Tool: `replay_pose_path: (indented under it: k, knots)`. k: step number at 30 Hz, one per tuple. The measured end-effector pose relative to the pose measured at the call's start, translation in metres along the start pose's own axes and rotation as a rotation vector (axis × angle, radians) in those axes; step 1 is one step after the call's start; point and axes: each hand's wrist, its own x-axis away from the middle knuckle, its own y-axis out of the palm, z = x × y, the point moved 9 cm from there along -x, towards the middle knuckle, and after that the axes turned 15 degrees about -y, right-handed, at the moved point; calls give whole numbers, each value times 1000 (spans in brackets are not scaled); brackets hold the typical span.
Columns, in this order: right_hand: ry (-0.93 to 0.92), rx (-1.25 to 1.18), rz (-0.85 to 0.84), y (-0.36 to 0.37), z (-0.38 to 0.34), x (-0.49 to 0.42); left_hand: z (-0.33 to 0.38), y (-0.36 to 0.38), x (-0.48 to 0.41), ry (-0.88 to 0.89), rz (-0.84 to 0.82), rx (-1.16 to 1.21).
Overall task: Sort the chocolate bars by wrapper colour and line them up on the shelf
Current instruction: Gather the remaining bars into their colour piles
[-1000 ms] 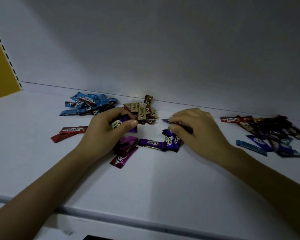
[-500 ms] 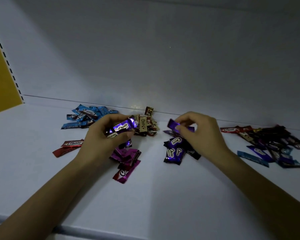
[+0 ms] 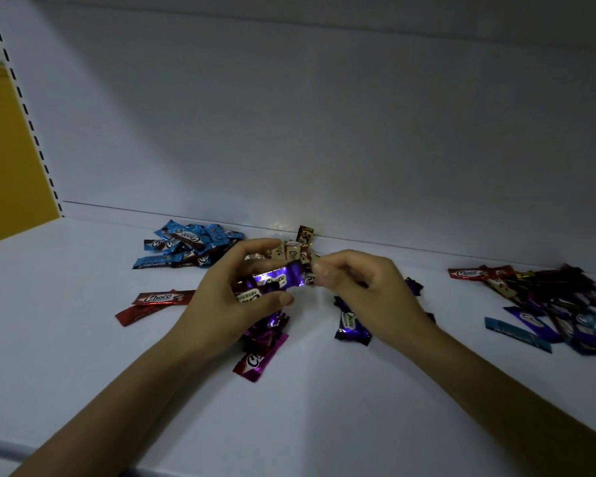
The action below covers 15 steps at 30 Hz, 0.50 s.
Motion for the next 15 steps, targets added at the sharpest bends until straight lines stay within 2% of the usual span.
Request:
replay_pose_path:
  k: [4, 6, 8, 9, 11, 13, 15]
  knots:
    - [-72, -5, 85, 5, -14, 0, 6, 6, 5, 12, -17, -64]
    - [-25, -77, 158, -5, -6, 5, 0, 2, 5, -21, 3, -37]
    - [44, -101, 303, -29, 7, 10, -4, 0, 3, -40, -8, 75]
    - [59, -25, 383, -45, 13, 13, -4, 0, 3, -43, -26, 123]
    - [15, 338, 440, -75, 14, 18, -5, -1, 2, -54, -31, 154]
    - [-74, 740, 332, -83, 13, 19, -10, -3, 0, -73, -19, 158]
    - [-38, 864, 177, -79, 29, 22, -14, -5, -1, -86, -17, 174]
